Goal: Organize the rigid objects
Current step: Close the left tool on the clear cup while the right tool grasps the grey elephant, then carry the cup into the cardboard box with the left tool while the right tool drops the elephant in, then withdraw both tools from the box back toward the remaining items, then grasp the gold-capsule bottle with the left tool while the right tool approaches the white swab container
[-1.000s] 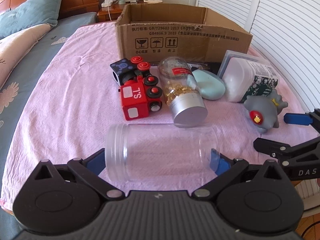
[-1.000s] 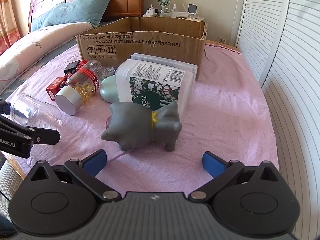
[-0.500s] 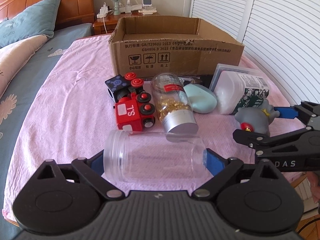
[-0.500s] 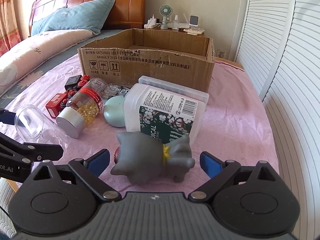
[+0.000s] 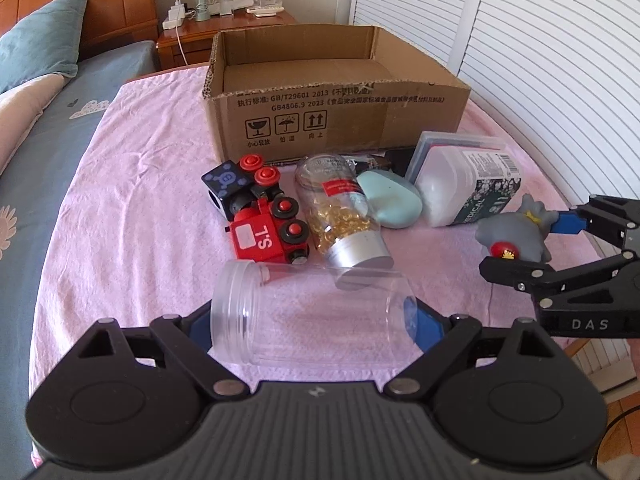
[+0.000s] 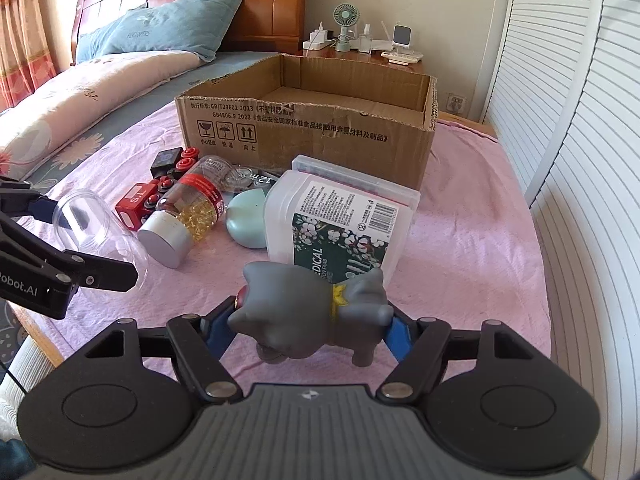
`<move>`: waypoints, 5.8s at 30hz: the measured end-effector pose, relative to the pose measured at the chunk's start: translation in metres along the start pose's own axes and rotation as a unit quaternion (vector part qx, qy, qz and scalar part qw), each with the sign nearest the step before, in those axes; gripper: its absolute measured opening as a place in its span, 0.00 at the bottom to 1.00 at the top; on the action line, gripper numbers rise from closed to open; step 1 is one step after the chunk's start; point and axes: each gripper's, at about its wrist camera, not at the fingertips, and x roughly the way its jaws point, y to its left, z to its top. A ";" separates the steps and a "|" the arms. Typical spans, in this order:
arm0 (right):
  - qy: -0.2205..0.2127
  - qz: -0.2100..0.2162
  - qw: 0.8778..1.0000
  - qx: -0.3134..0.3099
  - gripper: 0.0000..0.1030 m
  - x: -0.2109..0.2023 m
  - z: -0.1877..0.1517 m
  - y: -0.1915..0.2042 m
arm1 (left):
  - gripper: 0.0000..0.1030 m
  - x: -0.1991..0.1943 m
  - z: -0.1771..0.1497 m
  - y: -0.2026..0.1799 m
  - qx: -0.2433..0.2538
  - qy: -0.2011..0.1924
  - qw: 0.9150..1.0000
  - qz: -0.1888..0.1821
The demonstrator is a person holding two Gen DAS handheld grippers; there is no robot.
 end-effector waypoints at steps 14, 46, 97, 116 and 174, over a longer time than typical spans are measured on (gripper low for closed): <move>-0.058 0.041 0.997 -0.002 0.75 -0.044 0.077 -0.019 | 0.89 -0.014 0.112 0.017 0.042 -0.033 0.998 -0.025; -0.026 0.009 1.000 -0.003 0.75 0.039 0.171 -0.054 | 0.97 0.038 0.193 0.058 0.018 -0.044 0.999 0.016; -0.033 -0.057 0.986 0.150 1.00 0.010 0.071 -0.033 | 0.99 0.029 0.035 0.050 -0.080 -0.006 0.996 0.037; 0.015 -0.079 0.990 0.116 1.00 0.038 0.046 -0.019 | 0.99 0.018 0.041 0.023 0.006 -0.021 1.000 -0.015; 0.036 -0.058 0.985 0.160 1.00 0.030 0.004 -0.052 | 0.99 0.037 0.018 -0.050 0.364 0.011 0.926 -0.100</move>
